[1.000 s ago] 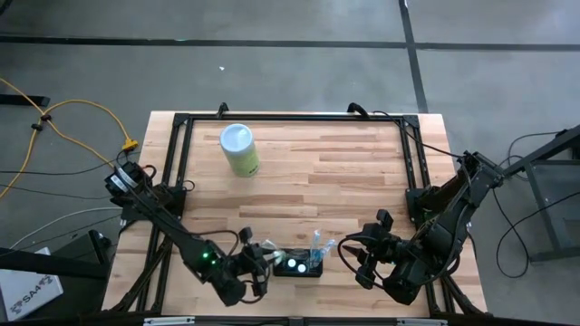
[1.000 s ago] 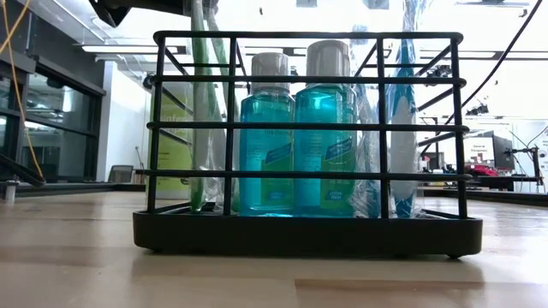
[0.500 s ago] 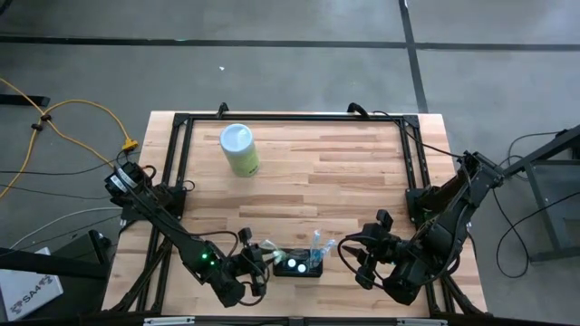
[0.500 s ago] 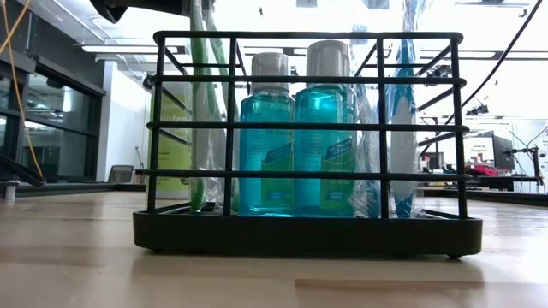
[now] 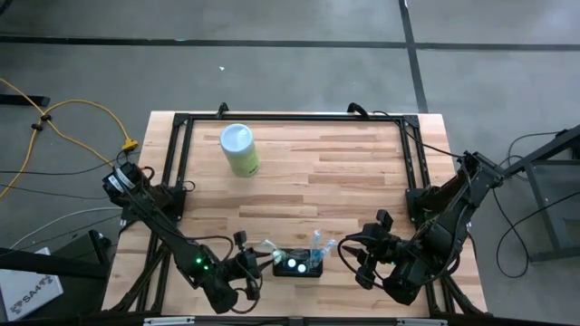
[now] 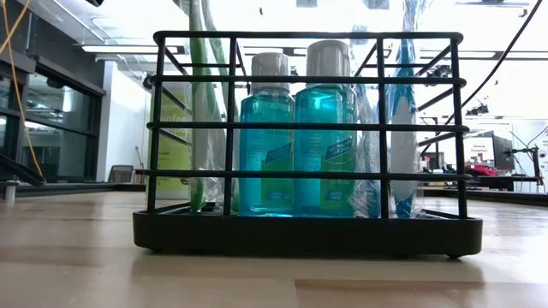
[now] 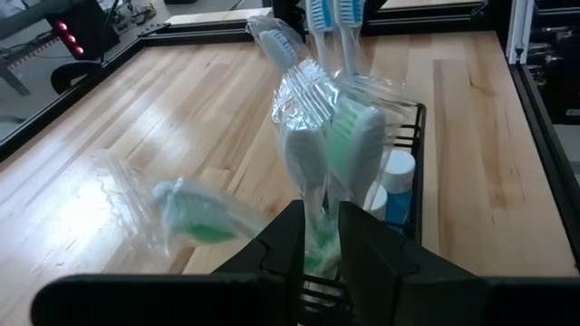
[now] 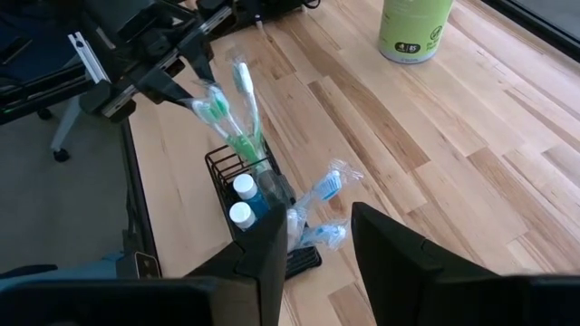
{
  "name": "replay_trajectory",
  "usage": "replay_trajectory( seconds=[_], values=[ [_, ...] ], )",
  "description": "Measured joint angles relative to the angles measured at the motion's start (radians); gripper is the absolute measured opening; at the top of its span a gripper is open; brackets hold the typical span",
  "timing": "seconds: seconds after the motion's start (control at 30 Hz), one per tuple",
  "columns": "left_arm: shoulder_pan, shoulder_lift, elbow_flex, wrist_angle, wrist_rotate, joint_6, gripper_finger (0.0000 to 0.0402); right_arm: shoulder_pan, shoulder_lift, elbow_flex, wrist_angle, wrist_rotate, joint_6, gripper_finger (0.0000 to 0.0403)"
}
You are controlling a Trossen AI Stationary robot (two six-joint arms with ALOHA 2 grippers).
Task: Pick & Place toothbrushing station
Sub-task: Put the green toothbrush into the mesh organizer, then return to Home Position
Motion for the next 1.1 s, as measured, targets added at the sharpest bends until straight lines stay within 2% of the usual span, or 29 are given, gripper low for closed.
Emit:
replay_trajectory(
  seconds=[0.73,1.1],
  values=[
    [-0.044,-0.002,0.000,-0.018,0.001,-0.005,0.0068,0.000,0.000,0.000,0.000,0.000,0.000,0.0117],
    [-0.044,-0.090,0.000,-0.018,0.024,0.022,0.0068,0.000,0.000,0.000,0.001,0.000,-0.041,0.0117]
  ],
)
